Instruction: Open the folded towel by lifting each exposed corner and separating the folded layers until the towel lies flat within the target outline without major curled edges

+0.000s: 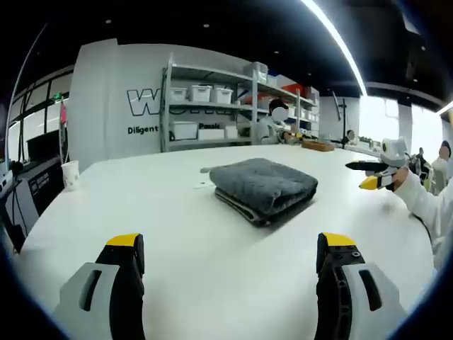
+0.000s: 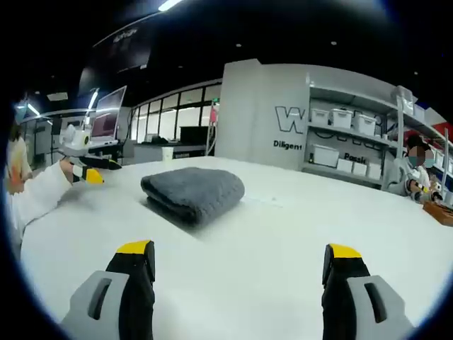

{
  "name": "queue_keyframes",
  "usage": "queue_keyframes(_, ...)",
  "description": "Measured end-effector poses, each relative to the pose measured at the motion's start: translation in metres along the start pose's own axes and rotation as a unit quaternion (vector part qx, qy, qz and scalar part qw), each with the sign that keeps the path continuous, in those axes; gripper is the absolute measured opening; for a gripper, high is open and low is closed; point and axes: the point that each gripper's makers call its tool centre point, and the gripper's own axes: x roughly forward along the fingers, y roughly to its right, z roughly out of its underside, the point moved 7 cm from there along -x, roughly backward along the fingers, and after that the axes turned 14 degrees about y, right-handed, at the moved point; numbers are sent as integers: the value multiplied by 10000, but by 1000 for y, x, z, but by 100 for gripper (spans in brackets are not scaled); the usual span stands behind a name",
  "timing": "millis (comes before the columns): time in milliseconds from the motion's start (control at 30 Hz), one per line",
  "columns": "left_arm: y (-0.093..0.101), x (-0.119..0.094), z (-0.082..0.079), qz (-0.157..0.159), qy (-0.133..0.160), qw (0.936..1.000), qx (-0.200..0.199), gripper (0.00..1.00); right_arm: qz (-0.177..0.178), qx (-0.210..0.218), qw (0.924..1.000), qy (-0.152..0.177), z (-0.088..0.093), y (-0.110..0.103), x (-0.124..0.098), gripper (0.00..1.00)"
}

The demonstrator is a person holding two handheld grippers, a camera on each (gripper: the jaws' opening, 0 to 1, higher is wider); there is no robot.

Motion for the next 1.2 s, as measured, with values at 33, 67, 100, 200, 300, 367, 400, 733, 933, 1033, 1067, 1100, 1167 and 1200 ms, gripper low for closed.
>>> queue_keyframes(33,0,0,0,-3,-6,10000,-4,100,-1,5,10000,0,0,0,0,100)
queue_keyframes(67,0,0,0,-3,-5,10000,-3,100,-2,8,10000,0,0,-1,0,100)
queue_keyframes(100,1,0,0,7,2,10000,1,100,-4,-1,10000,6,0,-1,0,100)
queue_keyframes(200,2,0,-1,21,8,10000,9,100,2,-14,10000,19,-1,0,-1,100)
queue_keyframes(300,3,0,-1,16,-2,10000,18,100,14,-2,10000,3,0,0,0,100)
queue_keyframes(367,3,0,-1,14,1,10000,25,100,31,-3,10000,-17,1,2,0,100)
queue_keyframes(400,3,0,-1,17,2,10000,29,100,37,-2,10000,-30,2,3,1,100)
queue_keyframes(733,3,0,-1,11,-15,10000,32,100,61,-8,10000,-48,4,7,2,100)
queue_keyframes(933,6,2,-1,61,-45,10000,51,100,175,11,9997,-144,10,14,3,99)
queue_keyframes(1033,5,3,0,73,-60,9999,54,100,149,87,9998,-92,7,15,2,99)
queue_keyframes(1067,5,3,1,70,-79,9999,35,100,148,99,9998,-27,4,17,1,99)
queue_keyframes(1100,5,3,1,65,-82,9999,23,100,160,85,9998,10,2,19,0,99)
queue_keyframes(1167,5,3,0,65,-59,10000,14,100,220,58,9997,57,0,22,-2,99)
queue_keyframes(1200,5,3,0,61,-57,10000,17,100,256,37,9996,67,0,25,-3,99)
